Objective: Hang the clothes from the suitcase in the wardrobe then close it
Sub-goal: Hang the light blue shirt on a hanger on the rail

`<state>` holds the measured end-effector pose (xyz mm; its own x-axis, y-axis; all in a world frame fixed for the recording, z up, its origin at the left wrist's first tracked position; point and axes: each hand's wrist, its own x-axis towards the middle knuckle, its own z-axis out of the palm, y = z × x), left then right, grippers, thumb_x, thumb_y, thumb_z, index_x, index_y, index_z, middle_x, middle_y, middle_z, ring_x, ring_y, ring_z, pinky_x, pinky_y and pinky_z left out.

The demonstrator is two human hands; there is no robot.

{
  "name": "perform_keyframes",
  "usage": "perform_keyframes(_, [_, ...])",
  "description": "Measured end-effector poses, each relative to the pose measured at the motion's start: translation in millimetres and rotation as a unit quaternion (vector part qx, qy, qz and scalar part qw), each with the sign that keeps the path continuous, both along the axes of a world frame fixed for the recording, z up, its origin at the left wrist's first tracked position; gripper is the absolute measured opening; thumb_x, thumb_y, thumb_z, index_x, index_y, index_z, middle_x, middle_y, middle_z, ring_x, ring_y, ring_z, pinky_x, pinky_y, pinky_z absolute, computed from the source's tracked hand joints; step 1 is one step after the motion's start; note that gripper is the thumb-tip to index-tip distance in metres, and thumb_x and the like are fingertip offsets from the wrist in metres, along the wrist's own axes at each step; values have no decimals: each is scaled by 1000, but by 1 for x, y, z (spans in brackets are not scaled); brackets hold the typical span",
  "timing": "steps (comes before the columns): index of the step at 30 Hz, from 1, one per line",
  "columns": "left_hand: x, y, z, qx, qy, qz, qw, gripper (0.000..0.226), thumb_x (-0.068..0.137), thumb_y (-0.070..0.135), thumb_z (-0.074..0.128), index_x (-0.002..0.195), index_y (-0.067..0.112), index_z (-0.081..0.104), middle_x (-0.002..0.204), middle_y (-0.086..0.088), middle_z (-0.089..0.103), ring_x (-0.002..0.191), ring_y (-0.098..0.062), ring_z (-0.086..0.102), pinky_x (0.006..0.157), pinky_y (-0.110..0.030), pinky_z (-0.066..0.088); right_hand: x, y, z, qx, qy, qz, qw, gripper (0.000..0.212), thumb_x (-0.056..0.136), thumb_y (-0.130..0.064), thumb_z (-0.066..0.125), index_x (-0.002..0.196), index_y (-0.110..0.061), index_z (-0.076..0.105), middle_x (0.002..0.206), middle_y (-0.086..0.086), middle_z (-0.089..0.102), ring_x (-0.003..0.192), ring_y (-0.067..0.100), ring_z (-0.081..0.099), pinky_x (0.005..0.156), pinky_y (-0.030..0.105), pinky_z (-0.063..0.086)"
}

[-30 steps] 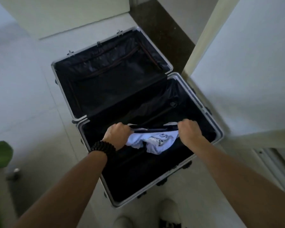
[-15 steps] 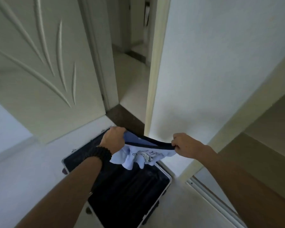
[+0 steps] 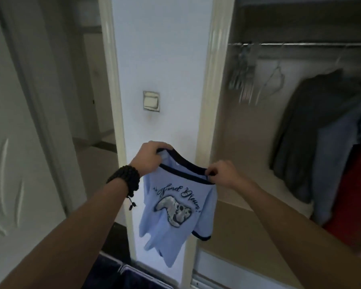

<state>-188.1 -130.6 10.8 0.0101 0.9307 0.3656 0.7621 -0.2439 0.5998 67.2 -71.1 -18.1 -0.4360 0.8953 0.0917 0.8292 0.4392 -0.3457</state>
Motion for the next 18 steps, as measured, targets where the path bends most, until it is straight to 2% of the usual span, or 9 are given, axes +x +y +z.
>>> perform_keyframes(2, [30, 12, 25, 7, 8, -18, 1000, 34, 87, -7, 50, 94, 14, 76, 108, 1, 70, 101, -13, 60, 87, -25, 48, 40, 0, 22, 6, -4, -20, 1000, 23, 89, -5, 54, 95, -7, 76, 89, 8, 69, 74, 17, 59, 64, 20, 39])
perform_keyframes(4, [61, 24, 44, 3, 32, -18, 999, 39, 84, -9, 46, 81, 15, 76, 93, 3, 70, 90, -12, 59, 75, -16, 46, 84, 3, 38, 22, -3, -81, 996, 25, 88, -6, 48, 69, -4, 65, 69, 14, 58, 53, 20, 47, 48, 23, 32])
perform_keyframes(6, [91, 38, 57, -11, 51, -19, 998, 41, 83, -7, 43, 81, 15, 78, 90, 1, 69, 87, -12, 57, 70, -11, 40, 128, 9, 53, 39, 33, -151, 987, 23, 82, -9, 48, 60, -6, 48, 57, 11, 43, 48, 19, 34, 47, 25, 27])
perform_keyframes(8, [120, 57, 62, -25, 55, -25, 998, 35, 85, 1, 47, 87, 14, 79, 95, -2, 70, 90, -15, 59, 76, -17, 43, 169, 13, 66, 54, 85, -204, 974, 21, 79, -9, 48, 58, -7, 44, 53, 8, 38, 46, 18, 30, 49, 29, 27])
perform_keyframes(10, [139, 75, 64, -51, 51, -24, 997, 26, 88, 12, 53, 90, 14, 79, 94, -5, 70, 86, -18, 62, 71, -21, 46, 195, 24, 73, 49, 138, -232, 962, 23, 81, -10, 51, 60, -3, 55, 55, 10, 44, 45, 17, 33, 45, 27, 29])
perform_keyframes(12, [175, 102, 73, -58, 42, -30, 997, 25, 86, 24, 56, 82, 8, 75, 87, -10, 71, 75, -22, 61, 64, -26, 47, 231, 40, 82, 38, 183, -249, 950, 24, 86, -12, 54, 81, 3, 72, 64, 12, 60, 49, 16, 45, 44, 23, 35])
perform_keyframes(13, [188, 112, 78, -58, 42, -34, 997, 29, 83, 31, 55, 77, 7, 71, 84, -11, 70, 72, -22, 58, 63, -29, 45, 242, 49, 85, 33, 196, -241, 950, 24, 89, -12, 54, 88, -3, 76, 73, 10, 66, 55, 15, 51, 46, 21, 39])
perform_keyframes(15, [212, 127, 88, -57, 41, -53, 996, 23, 80, 36, 51, 78, 18, 66, 84, -5, 65, 77, -18, 55, 69, -30, 43, 261, 66, 89, 19, 237, -224, 945, 29, 93, -8, 50, 89, -12, 78, 86, 5, 70, 69, 17, 59, 56, 22, 47])
perform_keyframes(18, [246, 154, 101, -52, 5, -81, 995, 26, 91, 20, 53, 109, 17, 72, 108, 3, 64, 102, -17, 59, 90, -29, 47, 285, 100, 94, -18, 316, -193, 929, 28, 94, -5, 51, 83, -13, 76, 97, 7, 70, 91, 21, 63, 80, 29, 52])
